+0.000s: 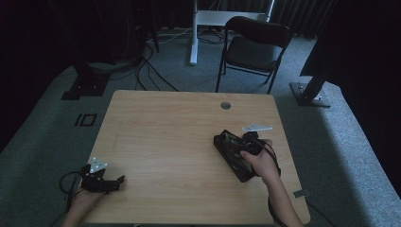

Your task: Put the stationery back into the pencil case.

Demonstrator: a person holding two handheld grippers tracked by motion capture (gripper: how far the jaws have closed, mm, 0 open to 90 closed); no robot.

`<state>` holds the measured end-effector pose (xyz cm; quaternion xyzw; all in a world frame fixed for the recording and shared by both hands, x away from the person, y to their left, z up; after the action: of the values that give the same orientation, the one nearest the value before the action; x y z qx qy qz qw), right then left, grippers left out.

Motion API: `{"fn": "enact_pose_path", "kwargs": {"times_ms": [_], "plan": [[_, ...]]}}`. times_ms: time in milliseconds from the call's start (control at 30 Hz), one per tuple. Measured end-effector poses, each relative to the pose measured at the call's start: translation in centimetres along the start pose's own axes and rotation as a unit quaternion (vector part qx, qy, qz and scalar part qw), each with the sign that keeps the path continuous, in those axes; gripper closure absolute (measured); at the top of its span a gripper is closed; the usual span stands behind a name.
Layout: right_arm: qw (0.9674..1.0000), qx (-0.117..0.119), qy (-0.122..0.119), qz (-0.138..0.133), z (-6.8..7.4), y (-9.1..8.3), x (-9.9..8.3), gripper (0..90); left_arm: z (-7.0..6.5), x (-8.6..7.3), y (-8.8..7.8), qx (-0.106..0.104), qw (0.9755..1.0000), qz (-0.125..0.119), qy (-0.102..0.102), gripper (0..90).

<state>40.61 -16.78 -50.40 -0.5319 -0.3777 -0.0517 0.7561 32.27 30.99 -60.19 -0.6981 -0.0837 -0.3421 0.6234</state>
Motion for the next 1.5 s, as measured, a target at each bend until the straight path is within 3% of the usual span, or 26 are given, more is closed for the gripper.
{"fn": "enact_pose_path", "kwargs": {"times_ms": [433,867,967,1500], "plan": [[0.9983,-0.018,-0.008,0.055,-0.4,1.9,-1.0,50.9,0.0,0.0,0.0,0.000,1.0000,0.000,0.000,0.1],[0.9963,-0.027,-0.011,0.081,-0.2,3.1,-1.4,50.9,0.0,0.0,0.0,0.000,1.0000,0.000,0.000,0.1],[0.9957,-0.028,0.000,0.088,-0.7,3.3,-1.7,50.8,0.0,0.0,0.0,0.000,1.0000,0.000,0.000,0.1],[0.9946,-0.031,-0.007,0.099,-0.7,3.7,-1.8,50.7,0.0,0.0,0.0,0.000,1.0000,0.000,0.000,0.1]]}}
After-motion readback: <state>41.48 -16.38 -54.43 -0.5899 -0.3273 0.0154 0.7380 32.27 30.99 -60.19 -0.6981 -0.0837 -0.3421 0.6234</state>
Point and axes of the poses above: each handheld gripper's, and its own axes: y roughly forward along the jaws, x roughly out of its top, z roughly to its left, the point moved 7 cm from there along y, roughly forward along the jaws, and after that the axes turned 8 degrees about z, right-handed, at the moved point
